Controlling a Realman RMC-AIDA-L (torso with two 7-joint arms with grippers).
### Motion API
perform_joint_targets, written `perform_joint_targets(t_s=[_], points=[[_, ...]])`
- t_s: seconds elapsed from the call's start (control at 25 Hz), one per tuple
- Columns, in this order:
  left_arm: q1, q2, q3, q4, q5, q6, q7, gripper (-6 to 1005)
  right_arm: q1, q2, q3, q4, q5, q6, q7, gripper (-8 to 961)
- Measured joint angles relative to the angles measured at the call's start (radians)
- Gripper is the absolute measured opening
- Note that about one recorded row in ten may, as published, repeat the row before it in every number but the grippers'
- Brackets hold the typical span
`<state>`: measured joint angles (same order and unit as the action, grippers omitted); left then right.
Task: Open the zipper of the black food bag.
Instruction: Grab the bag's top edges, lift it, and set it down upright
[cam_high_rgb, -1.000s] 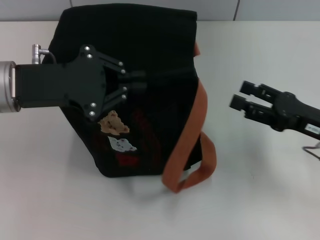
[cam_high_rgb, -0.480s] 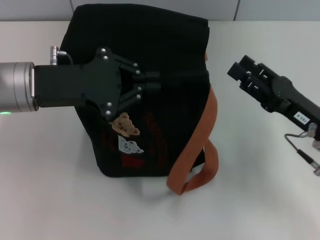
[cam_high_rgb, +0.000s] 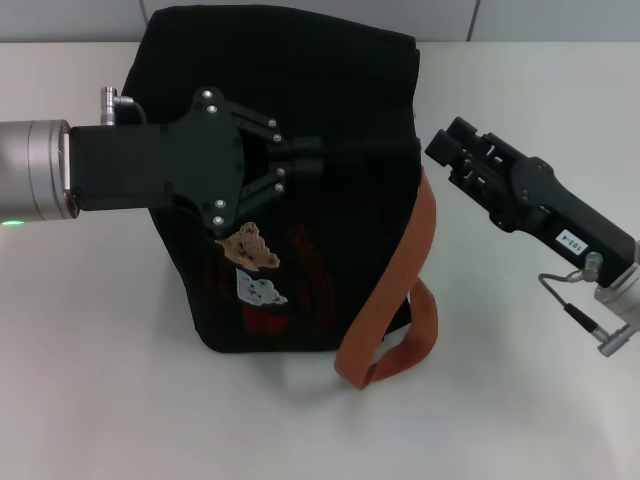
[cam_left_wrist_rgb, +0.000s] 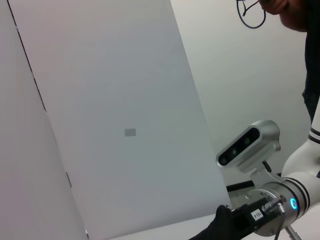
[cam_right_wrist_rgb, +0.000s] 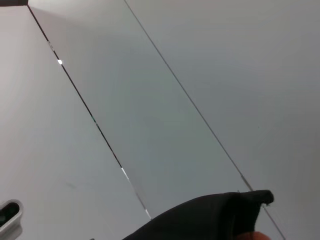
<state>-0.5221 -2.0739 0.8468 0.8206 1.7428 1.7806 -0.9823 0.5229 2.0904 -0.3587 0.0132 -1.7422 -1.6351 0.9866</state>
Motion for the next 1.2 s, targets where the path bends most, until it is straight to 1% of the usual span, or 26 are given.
perform_joint_targets(t_s=[0.16,0.52,1.2], points=[[0.001,0.000,0.000,-0.006,-0.001,0.004,0.004,89,0.015,0.000,0.002,0.013,-0.001,0.003,-0.010,492],[0.002,0.000,0.001,-0.026,-0.007,0.009,0.011,89,0.064,0.000,-0.003,0.040,-0.004,0.072,-0.044,476],[-0.013,-0.003,0.015,-0.049,-0.007,-0.002,0.011,88,0.084,0.000,-0.009,0.053,-0.008,0.075,-0.044,447]])
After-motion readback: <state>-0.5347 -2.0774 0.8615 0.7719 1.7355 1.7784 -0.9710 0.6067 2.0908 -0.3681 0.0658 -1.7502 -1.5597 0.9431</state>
